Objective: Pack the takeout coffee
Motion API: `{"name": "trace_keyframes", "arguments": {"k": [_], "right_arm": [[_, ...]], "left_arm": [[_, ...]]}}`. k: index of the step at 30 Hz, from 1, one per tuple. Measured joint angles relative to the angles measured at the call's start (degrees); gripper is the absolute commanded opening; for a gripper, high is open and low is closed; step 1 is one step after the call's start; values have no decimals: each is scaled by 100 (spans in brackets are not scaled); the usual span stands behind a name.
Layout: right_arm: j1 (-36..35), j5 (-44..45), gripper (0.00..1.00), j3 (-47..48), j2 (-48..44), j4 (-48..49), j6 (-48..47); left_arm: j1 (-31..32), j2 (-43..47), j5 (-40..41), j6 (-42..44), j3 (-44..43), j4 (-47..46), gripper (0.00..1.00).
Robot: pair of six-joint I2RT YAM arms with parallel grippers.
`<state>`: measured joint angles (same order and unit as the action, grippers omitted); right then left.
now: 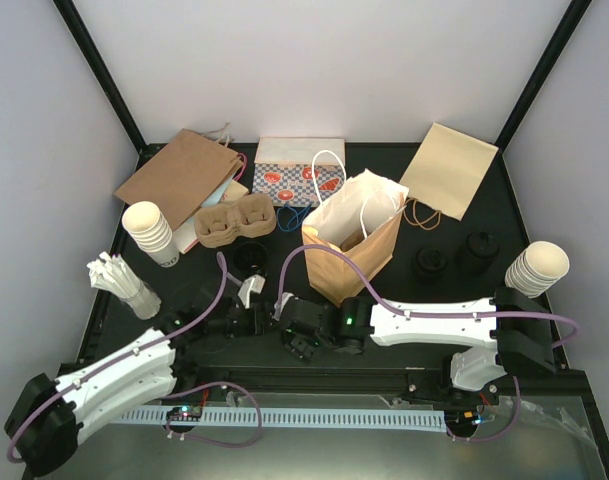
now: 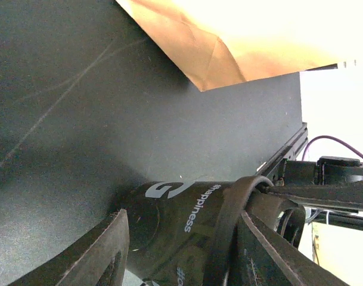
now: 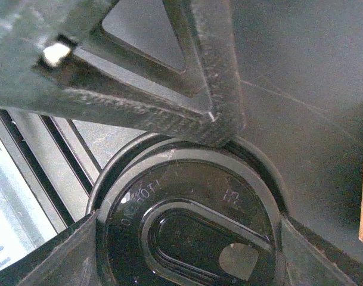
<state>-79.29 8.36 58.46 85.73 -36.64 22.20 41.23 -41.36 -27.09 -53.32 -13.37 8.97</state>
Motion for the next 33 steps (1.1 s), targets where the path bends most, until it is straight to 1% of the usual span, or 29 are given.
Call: {"name": "trace_keyframes", "arguments": {"k": [6, 11, 19, 23, 33], "right_arm": [[-13, 2, 67, 52, 35, -74, 0], [-13, -4, 67, 61, 39, -83, 0], [-11, -26, 67, 101, 70, -131, 24], [-2, -46, 65, 111, 83, -149, 63], [20, -87, 65, 83, 85, -87, 201]], "left_arm": [[-35, -363, -166, 153, -33, -343, 52], [-42, -490, -192, 264, -35, -490, 51], [-59, -949, -321, 341, -160, -654, 45], [-74, -1128, -400, 341, -192, -704, 43], [-79, -1150, -402, 170, -17, -1060, 41]]}}
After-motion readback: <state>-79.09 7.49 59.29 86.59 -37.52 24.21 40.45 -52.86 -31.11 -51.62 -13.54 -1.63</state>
